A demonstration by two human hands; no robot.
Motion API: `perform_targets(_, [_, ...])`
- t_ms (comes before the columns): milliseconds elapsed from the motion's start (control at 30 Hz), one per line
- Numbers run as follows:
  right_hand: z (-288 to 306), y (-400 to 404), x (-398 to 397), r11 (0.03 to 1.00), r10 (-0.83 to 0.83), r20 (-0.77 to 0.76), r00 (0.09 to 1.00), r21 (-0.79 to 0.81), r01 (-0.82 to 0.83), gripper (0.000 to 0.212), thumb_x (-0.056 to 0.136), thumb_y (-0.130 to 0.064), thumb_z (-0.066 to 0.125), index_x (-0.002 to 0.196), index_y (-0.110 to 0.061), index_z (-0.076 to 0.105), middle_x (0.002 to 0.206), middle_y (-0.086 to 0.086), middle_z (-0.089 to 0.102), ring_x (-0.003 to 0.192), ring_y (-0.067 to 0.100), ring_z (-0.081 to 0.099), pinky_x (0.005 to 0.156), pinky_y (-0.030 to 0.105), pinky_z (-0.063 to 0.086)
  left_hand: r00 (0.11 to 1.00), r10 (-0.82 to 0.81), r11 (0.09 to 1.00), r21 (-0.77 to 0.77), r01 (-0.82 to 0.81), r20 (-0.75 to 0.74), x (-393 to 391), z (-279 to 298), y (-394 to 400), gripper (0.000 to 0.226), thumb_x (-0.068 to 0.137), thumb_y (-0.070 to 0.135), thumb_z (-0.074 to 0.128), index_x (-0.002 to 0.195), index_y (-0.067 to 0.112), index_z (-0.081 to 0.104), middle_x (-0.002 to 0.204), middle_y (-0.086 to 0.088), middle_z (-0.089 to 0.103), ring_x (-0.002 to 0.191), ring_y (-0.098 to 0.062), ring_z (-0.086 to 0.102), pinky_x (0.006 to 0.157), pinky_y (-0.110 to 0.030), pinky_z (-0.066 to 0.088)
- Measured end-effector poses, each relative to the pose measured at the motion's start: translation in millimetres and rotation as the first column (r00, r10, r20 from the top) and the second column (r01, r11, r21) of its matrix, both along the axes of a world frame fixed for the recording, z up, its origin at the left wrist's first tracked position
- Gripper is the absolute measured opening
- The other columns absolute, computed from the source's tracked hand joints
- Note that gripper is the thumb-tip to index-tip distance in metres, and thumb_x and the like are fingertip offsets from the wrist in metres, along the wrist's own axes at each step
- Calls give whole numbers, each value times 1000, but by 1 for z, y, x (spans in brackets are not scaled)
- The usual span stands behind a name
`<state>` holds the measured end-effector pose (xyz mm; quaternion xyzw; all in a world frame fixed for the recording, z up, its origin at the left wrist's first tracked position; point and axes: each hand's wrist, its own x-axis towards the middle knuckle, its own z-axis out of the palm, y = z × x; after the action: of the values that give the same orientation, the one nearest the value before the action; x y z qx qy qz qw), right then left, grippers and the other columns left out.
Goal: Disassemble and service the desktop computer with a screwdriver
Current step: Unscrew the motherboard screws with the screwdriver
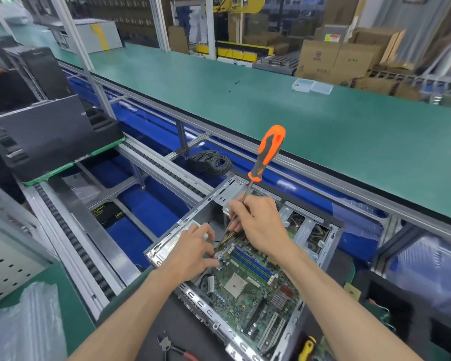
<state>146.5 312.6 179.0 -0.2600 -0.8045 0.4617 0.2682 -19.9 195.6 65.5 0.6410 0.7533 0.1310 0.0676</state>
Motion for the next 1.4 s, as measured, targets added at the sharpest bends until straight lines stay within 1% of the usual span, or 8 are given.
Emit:
perform_targets(233, [-3, 10, 8, 996, -48, 29, 998, 75, 45, 36, 103, -23, 50, 70, -13, 61, 54, 0, 67, 54, 8, 67, 66, 38, 58, 885, 154, 959, 150, -241, 438, 2, 18, -9, 24, 96, 36, 60, 72, 32, 63, 83, 22, 57, 73, 3, 51, 68, -11, 35])
perform_targets(367, [-10, 9, 12, 998, -35, 83, 996, 63, 30, 35, 101, -18, 51, 69, -7, 62, 55, 4, 67, 54, 8, 68, 65, 39, 58, 90, 23, 914, 16, -406, 996, 7, 33, -7, 21, 85, 12, 50, 67, 8, 59, 64, -9, 51, 46, -12, 27, 42, -21, 23])
perform_targets(433, [-12, 7, 13, 998, -23, 88, 996, 55, 18, 34, 101, -18, 52, 70, -7, 63, 56, 3, 68, 54, 7, 68, 64, 33, 58, -88, -13, 909, -25, -416, 996, 12, 39, -4, 11, 69, 10, 48, 59, 8, 52, 58, -7, 37, 45, -11, 20, 37, -19, 21])
perform_targets(500, [-13, 6, 13, 998, -12, 99, 995, 68, 5, 33, 101, -19, 53, 71, -8, 63, 57, 3, 68, 54, 7, 68, 64, 29, 57, -12, 24, 920, -27, -390, 1000, 20, 42, 3, 7, 61, 12, 47, 55, 10, 49, 51, -1, 29, 44, -12, 17, 37, -17, 20])
perform_targets(633, [-15, 3, 16, 997, 34, 131, 991, 70, -44, 32, 101, -17, 55, 73, -3, 63, 62, 5, 68, 56, 9, 69, 67, 34, 57, 610, 81, 986, 27, -166, 788, 35, 38, 13, 6, 81, 18, 70, 83, 18, 76, 47, 4, 44, 44, -17, 26, 46, -23, 25])
perform_targets(700, [-17, 2, 19, 994, 72, 162, 984, 75, -85, 33, 101, -18, 56, 74, -1, 64, 64, 8, 69, 57, 9, 69, 68, 37, 56, 712, 81, 996, -32, -83, 697, 42, 35, 17, 11, 85, 26, 76, 76, 31, 78, 44, 8, 43, 43, -13, 29, 47, -24, 26])
perform_targets(1000, [-9, 12, 27, 993, 14, 75, 997, 119, -23, 28, 84, -39, 75, 94, -16, 62, 64, -6, 52, 58, 9, 43, 57, 25, 37, 855, 91, 971, -236, 37, 511, 52, 22, 18, 18, 82, 35, 81, 80, 17, 81, 61, 9, 70, 49, -1, 48, 52, -16, 40])
perform_targets(1400, [11, 17, 32, 901, 206, -60, 977, 401, -165, 35, 97, -33, 62, 123, -32, 39, 59, -4, 37, 55, 17, 44, 54, 20, 34, 800, 51, 909, -360, 211, 598, 73, 19, 20, 20, 71, 31, 89, 83, 16, 83, 79, 24, 74, 75, 7, 67, 69, -13, 51])
